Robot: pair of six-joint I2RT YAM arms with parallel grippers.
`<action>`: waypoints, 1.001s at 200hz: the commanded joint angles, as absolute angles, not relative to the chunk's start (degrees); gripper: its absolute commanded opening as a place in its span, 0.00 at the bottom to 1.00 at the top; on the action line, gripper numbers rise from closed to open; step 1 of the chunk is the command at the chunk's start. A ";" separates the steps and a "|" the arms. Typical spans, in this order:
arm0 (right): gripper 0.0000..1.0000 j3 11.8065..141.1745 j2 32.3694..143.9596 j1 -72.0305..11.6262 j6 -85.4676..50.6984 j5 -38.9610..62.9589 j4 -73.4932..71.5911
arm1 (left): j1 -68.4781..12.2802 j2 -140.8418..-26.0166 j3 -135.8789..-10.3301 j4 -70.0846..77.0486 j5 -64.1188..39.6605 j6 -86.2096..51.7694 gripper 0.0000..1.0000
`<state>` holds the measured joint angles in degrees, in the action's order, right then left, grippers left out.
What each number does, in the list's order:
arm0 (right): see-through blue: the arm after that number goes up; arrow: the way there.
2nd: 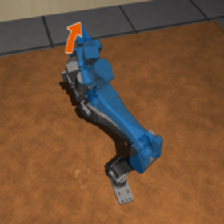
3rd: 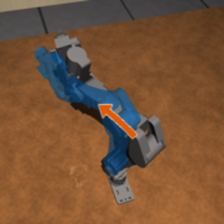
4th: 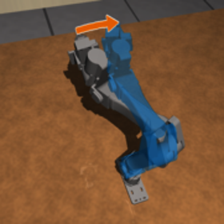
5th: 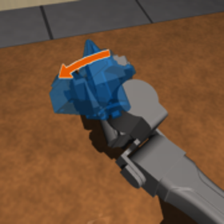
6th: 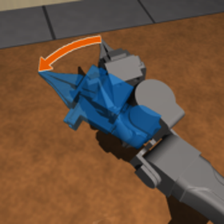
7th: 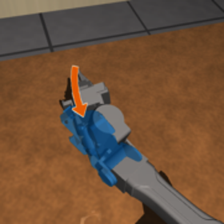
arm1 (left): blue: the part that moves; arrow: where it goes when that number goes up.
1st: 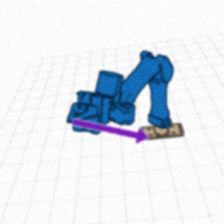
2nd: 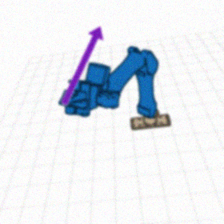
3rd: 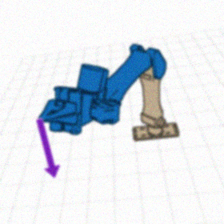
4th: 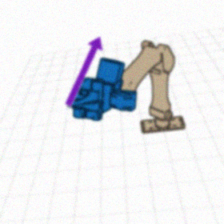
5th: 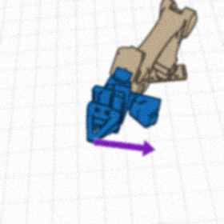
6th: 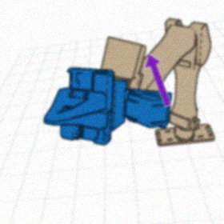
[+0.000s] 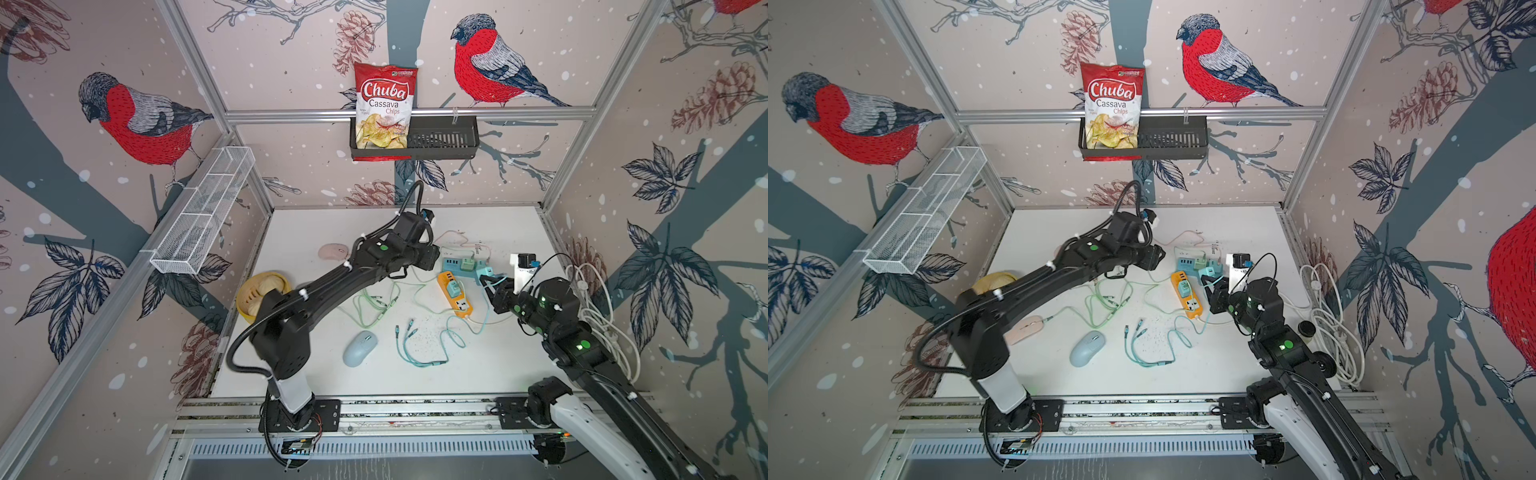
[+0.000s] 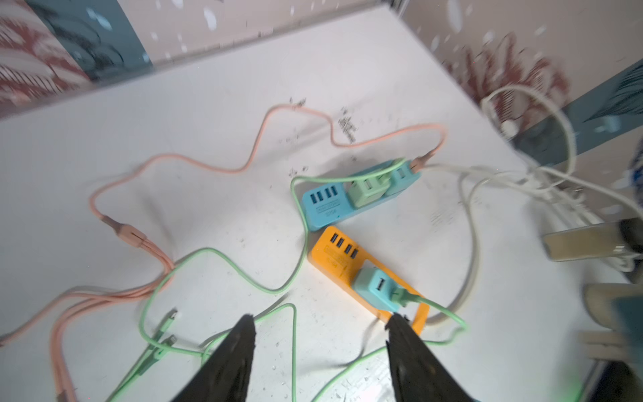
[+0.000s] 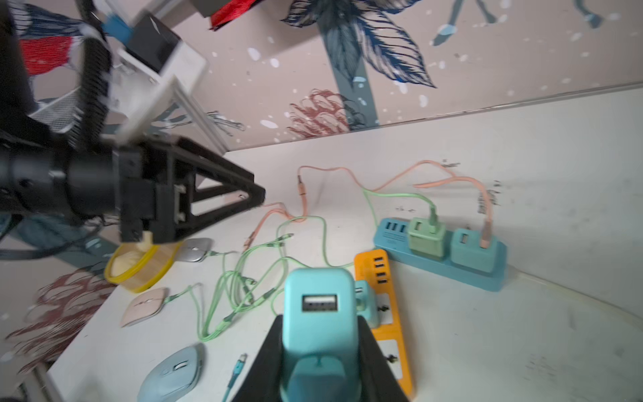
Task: Unplug the wireless mouse
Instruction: Remove the plug from the socket.
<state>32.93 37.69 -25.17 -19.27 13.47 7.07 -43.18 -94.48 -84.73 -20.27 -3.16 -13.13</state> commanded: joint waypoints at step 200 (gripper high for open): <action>0.00 38.35 38.36 -40.53 -19.75 38.62 0.90 | -47.02 -70.42 -58.52 -3.17 -56.64 1.41 0.61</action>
